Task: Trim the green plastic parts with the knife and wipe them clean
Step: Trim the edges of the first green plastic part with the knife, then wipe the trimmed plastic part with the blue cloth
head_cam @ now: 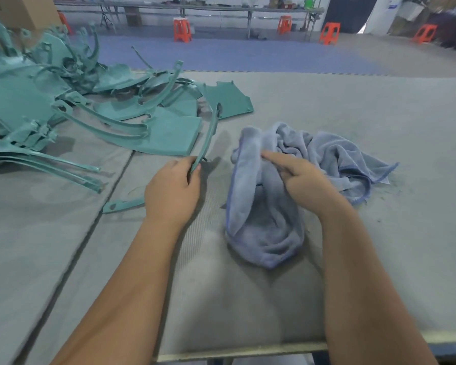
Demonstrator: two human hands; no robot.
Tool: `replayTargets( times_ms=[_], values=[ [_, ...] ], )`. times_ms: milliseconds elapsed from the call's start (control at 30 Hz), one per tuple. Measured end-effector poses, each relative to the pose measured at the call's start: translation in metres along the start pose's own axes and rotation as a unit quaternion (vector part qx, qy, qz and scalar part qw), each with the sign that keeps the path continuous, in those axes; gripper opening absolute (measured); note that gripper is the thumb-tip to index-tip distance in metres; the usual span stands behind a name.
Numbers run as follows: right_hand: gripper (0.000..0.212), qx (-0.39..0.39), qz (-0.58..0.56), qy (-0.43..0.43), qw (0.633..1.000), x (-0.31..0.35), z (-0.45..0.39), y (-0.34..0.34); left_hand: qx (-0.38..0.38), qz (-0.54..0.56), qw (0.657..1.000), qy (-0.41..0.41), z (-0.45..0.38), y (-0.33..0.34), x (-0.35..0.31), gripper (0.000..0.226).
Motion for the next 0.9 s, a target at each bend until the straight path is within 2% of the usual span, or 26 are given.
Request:
replayTargets(
  times_ms=[33,100,167,200,267,300,367,433,500,567,600,700,800,833,900],
  values=[
    [0.059,-0.046,-0.009,-0.009,0.999,0.004,0.002,-0.006,0.001,0.003,1.0,0.001,0.0,0.0,0.0,0.028],
    [0.057,-0.209,-0.016,-0.023,0.978,0.007,0.005,-0.029,0.001,0.008,1.0,-0.001,0.001,0.0,0.0,0.03],
    [0.051,-0.356,0.135,0.037,0.924,-0.002,0.008,-0.052,0.003,0.014,1.0,-0.009,0.0,0.0,0.001,0.029],
    [0.051,-0.38,0.197,0.108,0.897,-0.014,0.009,-0.061,0.004,0.017,1.0,-0.013,0.0,0.0,0.001,0.028],
    [0.054,-0.338,0.23,0.263,0.874,-0.043,0.012,-0.069,0.007,0.021,1.0,-0.017,-0.001,0.001,0.001,0.027],
    [0.049,-0.307,0.231,0.304,0.872,-0.053,0.014,-0.068,0.008,0.022,1.0,-0.018,-0.001,0.001,0.001,0.027],
    [0.026,-0.283,0.25,0.31,0.873,-0.059,0.011,-0.066,0.011,0.021,1.0,-0.019,-0.001,0.0,0.001,0.027],
    [0.018,-0.312,0.256,0.263,0.876,-0.053,0.008,-0.068,0.017,0.023,0.999,-0.019,-0.001,0.0,0.001,0.028],
    [0.019,-0.384,0.171,0.18,0.889,-0.041,0.008,-0.072,0.025,0.028,0.999,-0.017,0.0,0.001,0.001,0.03],
    [0.014,-0.436,-0.047,0.072,0.896,-0.033,0.012,-0.075,0.031,0.032,0.999,-0.018,0.0,0.002,0.0,0.031],
    [0.011,-0.442,-0.153,0.038,0.883,-0.031,0.015,-0.074,0.032,0.033,0.999,-0.02,0.0,0.002,0.0,0.031],
    [0.014,-0.426,-0.396,0.052,0.812,-0.039,0.017,-0.07,0.036,0.033,0.998,-0.026,0.0,0.003,0.002,0.031],
    [0.011,-0.351,-0.585,0.082,0.727,-0.046,0.011,-0.067,0.037,0.035,0.998,-0.026,0.0,0.003,0.002,0.031],
    [0.008,-0.334,-0.602,0.085,0.72,-0.047,0.01,-0.068,0.036,0.037,0.998,-0.026,0.0,0.004,0.002,0.031],
    [0.013,-0.337,-0.557,0.092,0.754,-0.046,0.012,-0.073,0.032,0.04,0.998,-0.026,0.0,0.004,0.002,0.03]
  ],
)
Point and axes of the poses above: each hand's wrist, its own z-axis away from the middle knuckle, its own y-axis out of the palm, x = y × z, the point moved 6 cm from there along -z, towards the middle knuckle, and after that the axes turned 8 degrees about y, right-handed, at the moved point
